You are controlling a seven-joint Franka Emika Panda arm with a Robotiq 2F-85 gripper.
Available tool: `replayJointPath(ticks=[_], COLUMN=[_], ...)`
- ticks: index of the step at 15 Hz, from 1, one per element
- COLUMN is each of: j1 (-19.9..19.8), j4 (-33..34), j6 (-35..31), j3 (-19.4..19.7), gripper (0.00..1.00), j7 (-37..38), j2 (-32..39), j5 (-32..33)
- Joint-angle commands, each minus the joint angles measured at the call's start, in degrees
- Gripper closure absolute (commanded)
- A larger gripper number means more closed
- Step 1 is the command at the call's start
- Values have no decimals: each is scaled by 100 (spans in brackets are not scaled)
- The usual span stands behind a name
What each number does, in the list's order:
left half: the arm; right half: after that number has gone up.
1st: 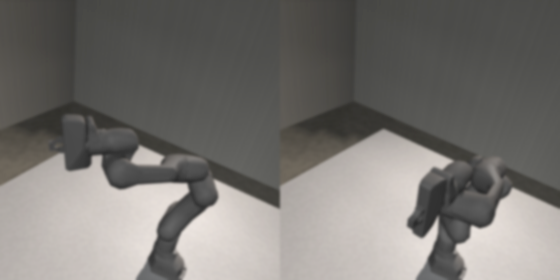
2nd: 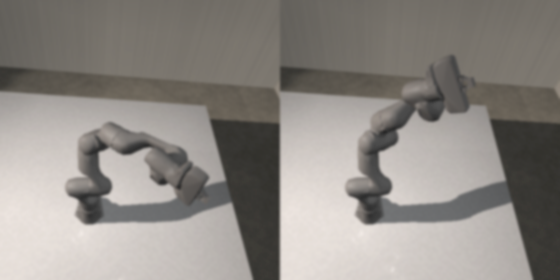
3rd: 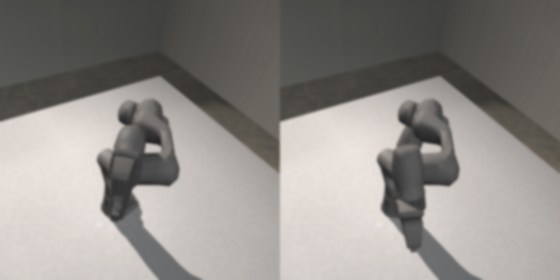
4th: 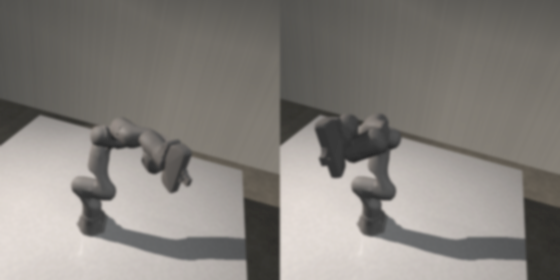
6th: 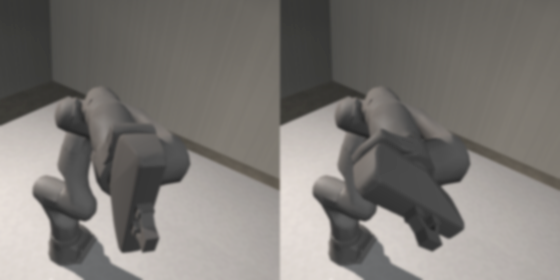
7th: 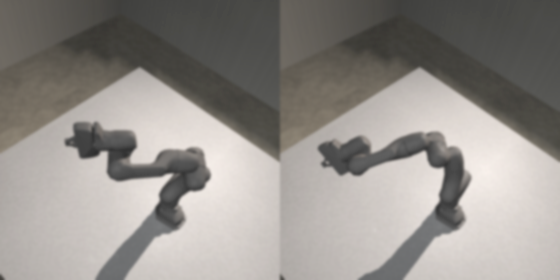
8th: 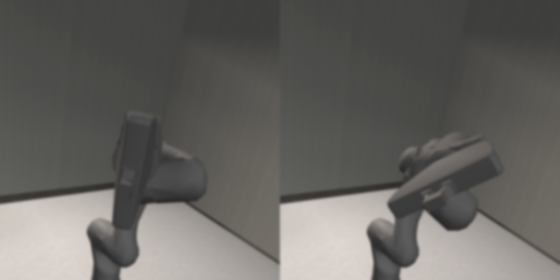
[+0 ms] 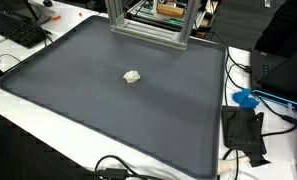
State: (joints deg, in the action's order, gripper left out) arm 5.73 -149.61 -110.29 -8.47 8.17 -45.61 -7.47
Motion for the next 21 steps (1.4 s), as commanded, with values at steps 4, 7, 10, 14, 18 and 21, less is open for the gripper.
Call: replayJointPath(ticks=[4,7,10,14,18,21], j1=[266,350,406,434,416,415], j4=[-338,-383,-456,-497,-520,-539], j6=[13,36,-27,-67,-133,-172], j3=[-88,-116,-173,-236,-284,-325], gripper=[0,0,0,0,0,0], j7=[243,282,256,250,253,250], j2=[-360,-388,-385,-372,-358,-340], j5=[-421,-586,-629,-601,-549,-509])
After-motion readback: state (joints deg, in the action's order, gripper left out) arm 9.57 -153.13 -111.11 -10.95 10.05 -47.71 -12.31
